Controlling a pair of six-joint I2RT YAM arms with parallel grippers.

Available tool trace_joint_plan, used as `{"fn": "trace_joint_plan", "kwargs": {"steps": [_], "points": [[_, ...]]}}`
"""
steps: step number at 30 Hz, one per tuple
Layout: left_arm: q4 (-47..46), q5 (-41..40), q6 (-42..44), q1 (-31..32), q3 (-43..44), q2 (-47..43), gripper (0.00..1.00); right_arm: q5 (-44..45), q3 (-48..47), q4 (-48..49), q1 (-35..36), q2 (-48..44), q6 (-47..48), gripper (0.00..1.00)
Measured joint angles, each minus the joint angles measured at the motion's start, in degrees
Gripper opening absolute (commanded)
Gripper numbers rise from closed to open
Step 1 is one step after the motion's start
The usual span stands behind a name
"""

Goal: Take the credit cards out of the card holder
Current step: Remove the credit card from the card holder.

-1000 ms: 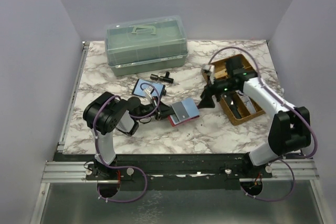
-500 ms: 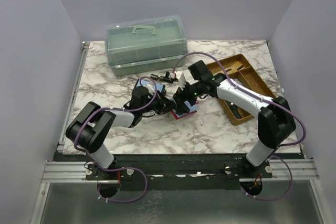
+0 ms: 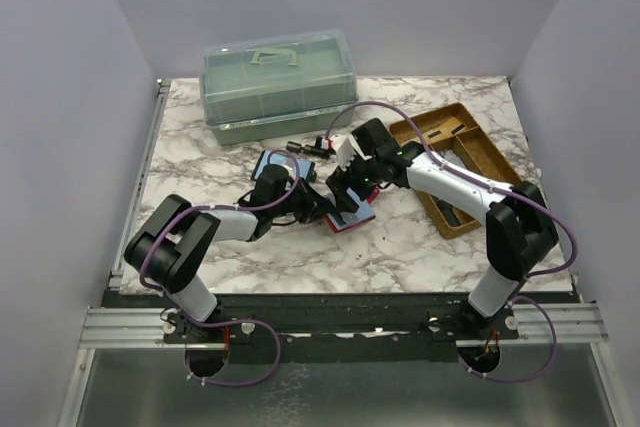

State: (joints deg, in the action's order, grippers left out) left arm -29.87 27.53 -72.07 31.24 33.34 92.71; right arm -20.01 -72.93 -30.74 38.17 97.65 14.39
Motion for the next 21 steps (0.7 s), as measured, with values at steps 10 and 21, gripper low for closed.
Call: {"fn": "trace_joint_plan", "kwargs": {"steps": [10, 21], "points": [[0.48, 0.02, 0.13, 0.00, 0.00, -0.28, 0.00, 0.44, 0.02, 0.76, 1.20, 0.81, -1.11, 0.79], [2.25, -0.04, 0.22, 0.00, 0.52, -0.28, 0.00, 4.15, 1.40, 1.92, 1.90, 2.08, -1.05, 0.70]]}}
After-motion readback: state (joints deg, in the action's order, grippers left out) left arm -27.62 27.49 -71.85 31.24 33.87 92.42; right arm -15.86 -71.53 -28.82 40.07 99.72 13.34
